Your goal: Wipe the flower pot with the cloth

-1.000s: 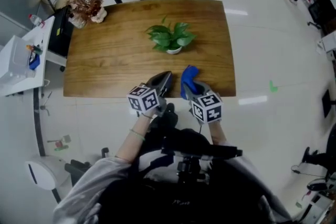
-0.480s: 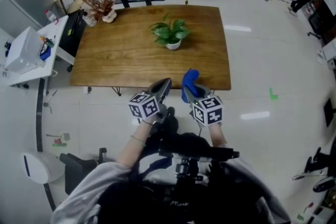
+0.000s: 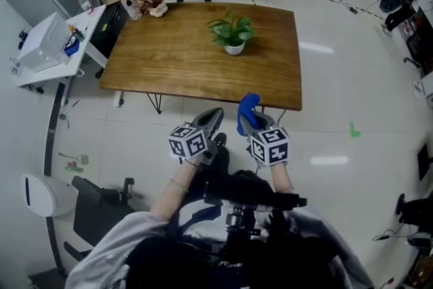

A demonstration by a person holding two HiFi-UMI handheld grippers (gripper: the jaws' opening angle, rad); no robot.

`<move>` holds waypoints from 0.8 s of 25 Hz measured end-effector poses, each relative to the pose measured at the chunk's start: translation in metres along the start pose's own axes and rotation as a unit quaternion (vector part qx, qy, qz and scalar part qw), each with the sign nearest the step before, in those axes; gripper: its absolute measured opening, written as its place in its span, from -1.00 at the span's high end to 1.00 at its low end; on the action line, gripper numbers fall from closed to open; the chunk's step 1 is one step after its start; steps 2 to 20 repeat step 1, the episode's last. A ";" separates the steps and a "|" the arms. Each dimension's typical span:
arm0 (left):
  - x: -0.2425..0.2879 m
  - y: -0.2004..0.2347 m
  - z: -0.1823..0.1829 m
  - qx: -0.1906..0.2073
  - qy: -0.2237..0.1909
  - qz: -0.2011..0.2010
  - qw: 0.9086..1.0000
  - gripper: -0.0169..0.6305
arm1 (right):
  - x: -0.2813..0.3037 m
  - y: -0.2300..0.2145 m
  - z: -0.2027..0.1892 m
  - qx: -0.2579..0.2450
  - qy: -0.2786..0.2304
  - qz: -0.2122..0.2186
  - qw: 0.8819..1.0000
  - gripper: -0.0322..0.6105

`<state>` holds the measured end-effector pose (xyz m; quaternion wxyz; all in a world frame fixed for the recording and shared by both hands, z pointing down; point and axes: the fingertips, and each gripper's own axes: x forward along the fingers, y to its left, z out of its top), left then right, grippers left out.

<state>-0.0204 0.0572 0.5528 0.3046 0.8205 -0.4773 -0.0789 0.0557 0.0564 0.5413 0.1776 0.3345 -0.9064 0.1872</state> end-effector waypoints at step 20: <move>-0.004 -0.001 -0.002 0.000 -0.001 0.002 1.000 0.93 | -0.002 0.002 -0.003 0.000 0.001 0.000 1.000 0.71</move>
